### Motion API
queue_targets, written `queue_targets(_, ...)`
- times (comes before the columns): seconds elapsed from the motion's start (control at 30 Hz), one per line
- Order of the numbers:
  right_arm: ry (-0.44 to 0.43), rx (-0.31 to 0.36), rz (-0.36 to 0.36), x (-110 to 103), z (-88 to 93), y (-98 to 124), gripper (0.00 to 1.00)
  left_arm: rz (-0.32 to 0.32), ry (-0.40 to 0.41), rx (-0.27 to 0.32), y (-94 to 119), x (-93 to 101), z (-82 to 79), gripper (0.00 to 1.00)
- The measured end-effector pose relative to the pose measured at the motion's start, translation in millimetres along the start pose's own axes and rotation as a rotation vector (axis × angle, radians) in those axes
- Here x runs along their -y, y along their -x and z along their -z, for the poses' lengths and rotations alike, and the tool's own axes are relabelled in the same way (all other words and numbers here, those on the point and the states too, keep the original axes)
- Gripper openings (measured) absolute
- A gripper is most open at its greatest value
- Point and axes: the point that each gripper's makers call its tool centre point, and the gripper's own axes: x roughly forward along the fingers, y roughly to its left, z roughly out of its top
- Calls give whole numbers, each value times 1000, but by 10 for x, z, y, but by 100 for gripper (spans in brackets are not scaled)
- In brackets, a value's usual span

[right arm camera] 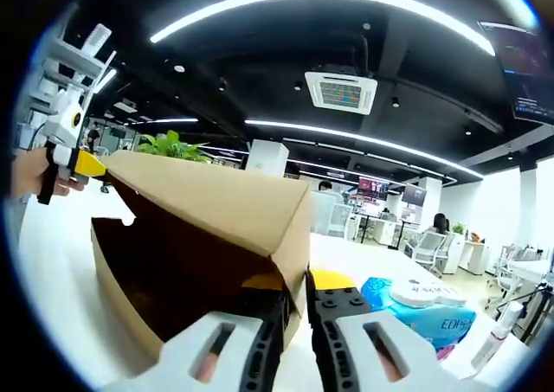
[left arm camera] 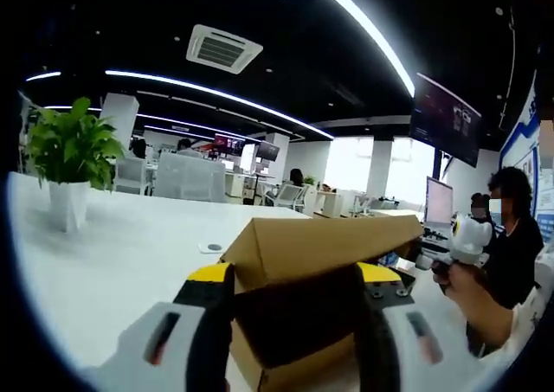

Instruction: Operate the shoe box by opening the lid, removing the specified soft item, and placing it in the target area until the item is outside and the box remains undamaged.

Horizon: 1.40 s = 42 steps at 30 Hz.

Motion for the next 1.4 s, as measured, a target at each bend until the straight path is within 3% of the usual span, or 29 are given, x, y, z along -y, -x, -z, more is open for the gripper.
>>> queue_targets(0.23, -56, -14, -84, -90, 60, 29, 18, 0, -5, -5, 3, 0, 10, 56)
queue_targets(0.57, -112, -18, -161, -131, 48, 74, 25, 0, -1, -3, -5, -15, -2, 56)
queue_targets(0.87, -133, -16, -254, -259, -9, 135, 44, 2, -13, -16, -16, 10, 33, 56)
queue_targets(1.03, -202, -14, -328, -333, -35, 174, 55, -6, -62, -31, -11, -2, 73, 54)
queue_targets(1.23, -256, -3, -323, -320, -48, 188, 54, -19, -81, -37, -5, -16, 89, 51)
queue_targets(1.4, -245, -18, -312, -332, -16, 193, 53, -15, -77, -45, 4, -22, 101, 51)
